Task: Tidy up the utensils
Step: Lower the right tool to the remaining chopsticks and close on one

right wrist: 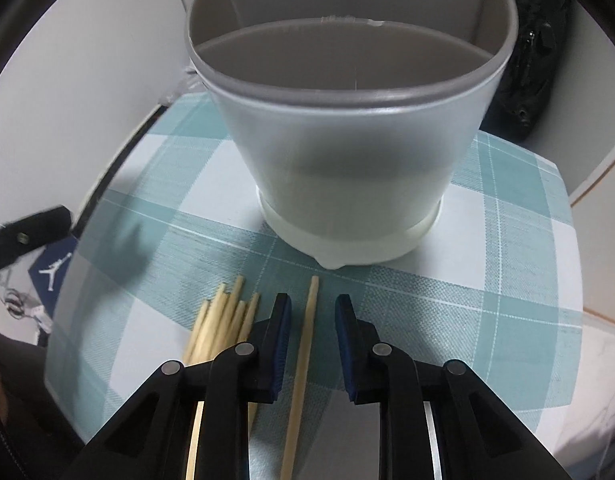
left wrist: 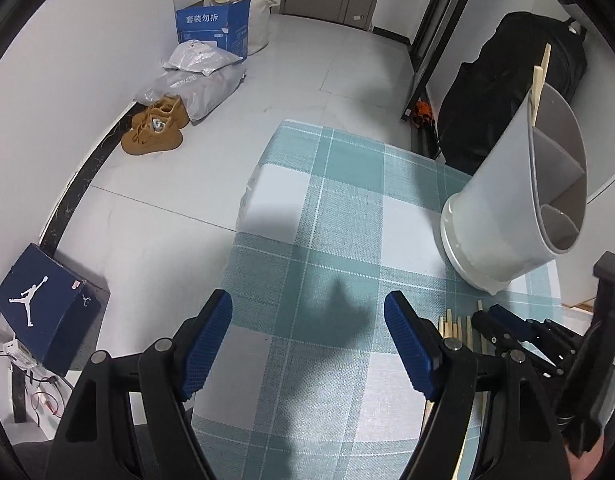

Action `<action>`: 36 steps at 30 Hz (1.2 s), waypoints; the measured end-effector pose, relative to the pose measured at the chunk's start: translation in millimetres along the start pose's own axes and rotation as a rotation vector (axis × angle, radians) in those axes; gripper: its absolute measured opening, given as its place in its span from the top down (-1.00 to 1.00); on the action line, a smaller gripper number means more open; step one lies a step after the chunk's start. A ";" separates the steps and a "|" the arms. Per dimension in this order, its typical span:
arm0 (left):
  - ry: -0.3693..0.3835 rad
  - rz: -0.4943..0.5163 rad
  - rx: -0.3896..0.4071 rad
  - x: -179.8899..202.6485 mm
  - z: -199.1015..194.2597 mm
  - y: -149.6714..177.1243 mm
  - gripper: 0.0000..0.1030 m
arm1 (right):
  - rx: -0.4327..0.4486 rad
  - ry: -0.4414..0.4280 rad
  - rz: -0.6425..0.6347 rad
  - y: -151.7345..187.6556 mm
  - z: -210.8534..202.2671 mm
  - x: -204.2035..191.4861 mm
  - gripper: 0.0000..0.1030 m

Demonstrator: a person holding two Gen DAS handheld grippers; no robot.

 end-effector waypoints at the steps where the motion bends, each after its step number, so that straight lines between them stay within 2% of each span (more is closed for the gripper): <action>1: -0.004 0.002 0.002 0.5 -0.5 0.0 -0.45 | 0.002 0.013 -0.012 -0.3 0.6 -0.7 0.60; 5: -0.015 0.015 -0.009 0.1 3.7 0.5 -0.45 | 0.026 0.056 -0.056 -1.0 1.3 -5.9 0.68; 7: -0.075 0.050 0.011 -2.2 4.4 -0.5 -0.45 | 0.034 0.048 -0.062 -1.4 0.7 -8.6 0.84; 9: -0.093 0.084 0.007 1.0 8.1 1.3 -0.45 | 0.039 0.051 -0.057 -1.7 0.9 -8.9 0.91; 15: -0.018 0.117 -0.060 17.9 16.9 15.7 -0.45 | 0.038 -0.039 0.003 3.2 -8.6 -3.7 0.93; 18: 0.072 0.138 -0.103 34.4 19.3 25.4 -0.45 | 0.065 -0.071 0.021 2.0 -21.0 -3.1 0.93; 21: 0.114 0.176 -0.142 48.3 22.6 36.9 -0.45 | 0.100 -0.107 0.059 2.9 -35.9 4.3 0.93; 25: 0.060 0.292 -0.130 62.4 23.9 47.9 -0.45 | 0.129 -0.181 0.155 1.5 -55.9 15.7 0.93; 28: 0.056 0.336 -0.141 70.1 26.9 56.9 -0.45 | 0.151 -0.233 0.229 2.5 -69.8 26.3 0.93; 36: 0.061 0.314 -0.187 62.1 37.6 61.5 -0.45 | 0.189 -0.296 0.356 -2.2 -91.0 45.0 0.93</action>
Point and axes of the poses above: each gripper's, at about its wrist camera, not at the fingertips, and z roughly the way its jaws point, x to its right, y to its underside, the point moved 10 cm from there along z, roughly the way its jaws point, and after that the axes turned 2 degrees about y, right-handed, at the moved point
